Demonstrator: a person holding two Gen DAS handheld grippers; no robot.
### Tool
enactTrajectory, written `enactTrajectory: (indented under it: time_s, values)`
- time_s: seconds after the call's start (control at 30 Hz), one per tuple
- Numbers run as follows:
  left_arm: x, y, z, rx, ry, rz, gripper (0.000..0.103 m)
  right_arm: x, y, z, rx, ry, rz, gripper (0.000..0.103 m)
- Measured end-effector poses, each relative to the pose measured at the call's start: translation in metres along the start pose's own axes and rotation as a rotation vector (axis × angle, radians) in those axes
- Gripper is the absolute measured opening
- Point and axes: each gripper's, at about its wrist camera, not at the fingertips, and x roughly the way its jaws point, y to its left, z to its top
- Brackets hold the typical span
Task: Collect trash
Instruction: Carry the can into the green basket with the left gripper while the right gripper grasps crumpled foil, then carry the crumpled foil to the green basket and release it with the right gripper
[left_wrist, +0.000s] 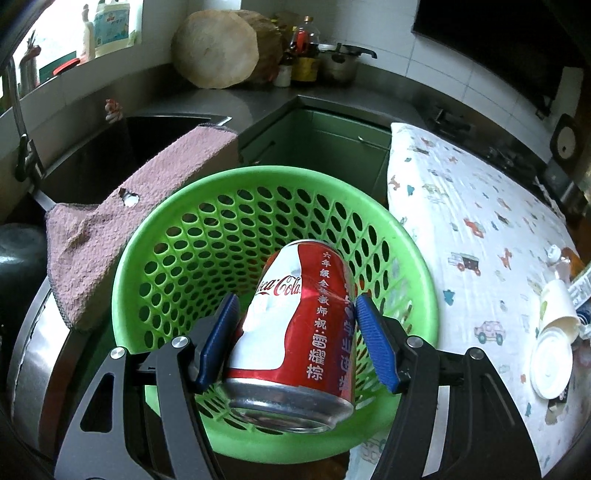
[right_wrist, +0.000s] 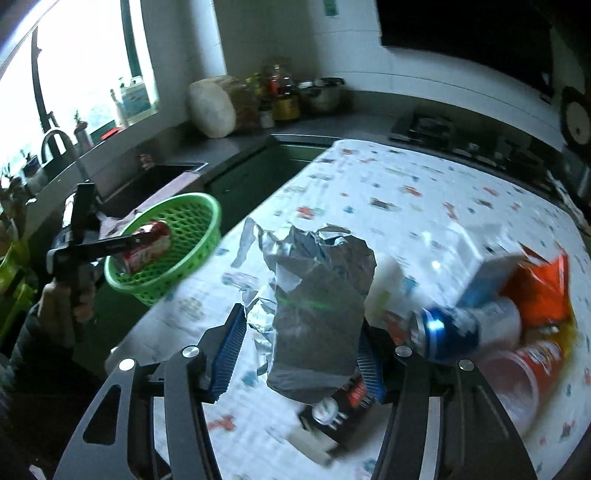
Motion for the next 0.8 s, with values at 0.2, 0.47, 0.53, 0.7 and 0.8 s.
enactTrajectory:
  time_s: [0.2,0.47,0.53,0.7,0.8]
  values:
    - [0.003,0.004,0.001,0.003,0.005,0.006,0.073,0.015,0.030,0.015,-0.045,0.011,0.054,0.055]
    - [-0.022,0.017,0.000,-0.019,-0.044,0.006,0.077,0.044,0.064,0.033,-0.090,0.048,0.129,0.055]
    - [-0.032,0.022,-0.001,-0.032,-0.062,0.007,0.078,0.054,0.074,0.037,-0.105,0.062,0.144,0.055]
    - [-0.051,0.033,-0.007,-0.069,-0.093,0.011,0.081,0.079,0.095,0.045,-0.137,0.090,0.174,0.055]
    - [-0.059,0.039,-0.012,-0.089,-0.099,0.015,0.081,0.092,0.108,0.051,-0.143,0.105,0.200,0.055]
